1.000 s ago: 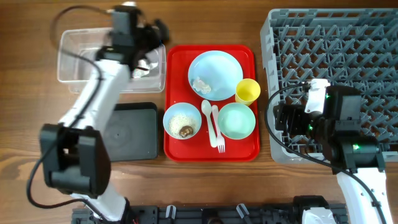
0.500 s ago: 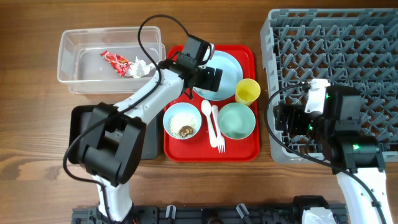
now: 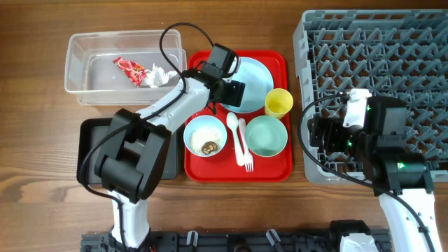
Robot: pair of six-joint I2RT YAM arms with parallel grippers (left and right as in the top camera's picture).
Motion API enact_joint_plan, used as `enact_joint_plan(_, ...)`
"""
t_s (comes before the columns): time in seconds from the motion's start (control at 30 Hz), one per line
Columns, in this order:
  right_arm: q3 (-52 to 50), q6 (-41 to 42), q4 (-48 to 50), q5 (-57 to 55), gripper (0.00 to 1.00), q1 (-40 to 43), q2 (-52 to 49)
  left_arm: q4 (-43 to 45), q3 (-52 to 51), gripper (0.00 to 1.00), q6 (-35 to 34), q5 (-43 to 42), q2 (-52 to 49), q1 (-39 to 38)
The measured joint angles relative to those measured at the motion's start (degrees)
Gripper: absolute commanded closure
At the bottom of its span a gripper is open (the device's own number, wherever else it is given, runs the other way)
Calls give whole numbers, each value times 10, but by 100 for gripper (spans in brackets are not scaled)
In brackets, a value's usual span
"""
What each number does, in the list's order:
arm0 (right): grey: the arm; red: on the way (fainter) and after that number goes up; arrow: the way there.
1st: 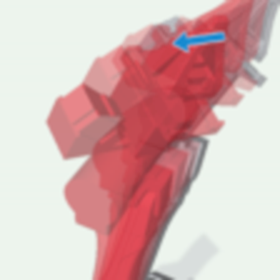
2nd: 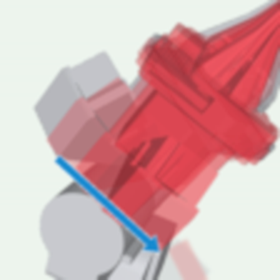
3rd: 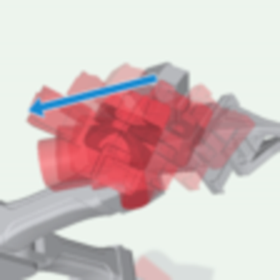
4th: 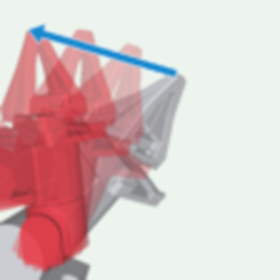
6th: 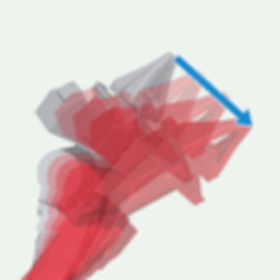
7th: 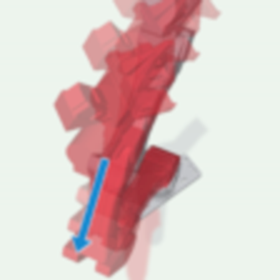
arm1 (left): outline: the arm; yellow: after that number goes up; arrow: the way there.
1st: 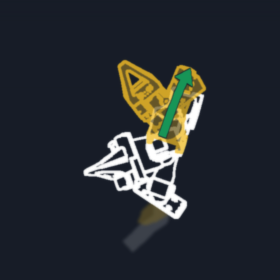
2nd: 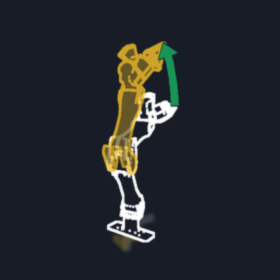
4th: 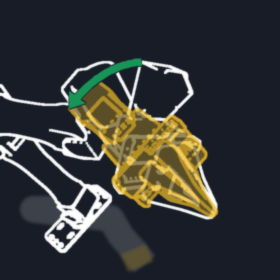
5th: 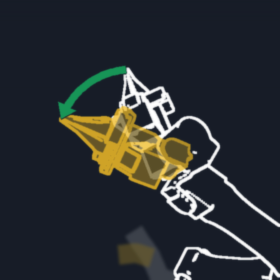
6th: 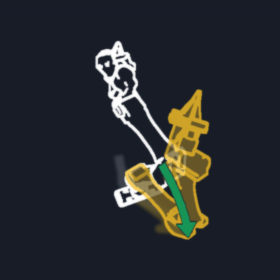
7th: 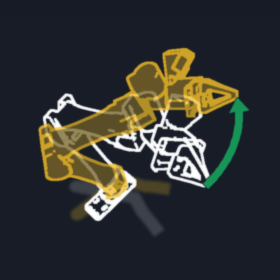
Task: Sort waste into correct bins and load items into the dishwasher rack
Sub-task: 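Grasp the remaining tissue on the plate with the left gripper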
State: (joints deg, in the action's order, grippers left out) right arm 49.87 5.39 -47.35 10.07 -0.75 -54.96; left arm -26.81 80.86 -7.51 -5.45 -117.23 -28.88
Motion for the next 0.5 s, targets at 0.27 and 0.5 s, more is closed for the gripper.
enact_joint_plan(0.27, 0, 0, 0, 0, 0, 0, 0, 0, -19, 67, 3, 0, 0, -2)
enact_joint_plan(0.5, 0, 0, 0, 0, 0, 0, 0, 2, -19, 96, 7, 0, 0, -3)
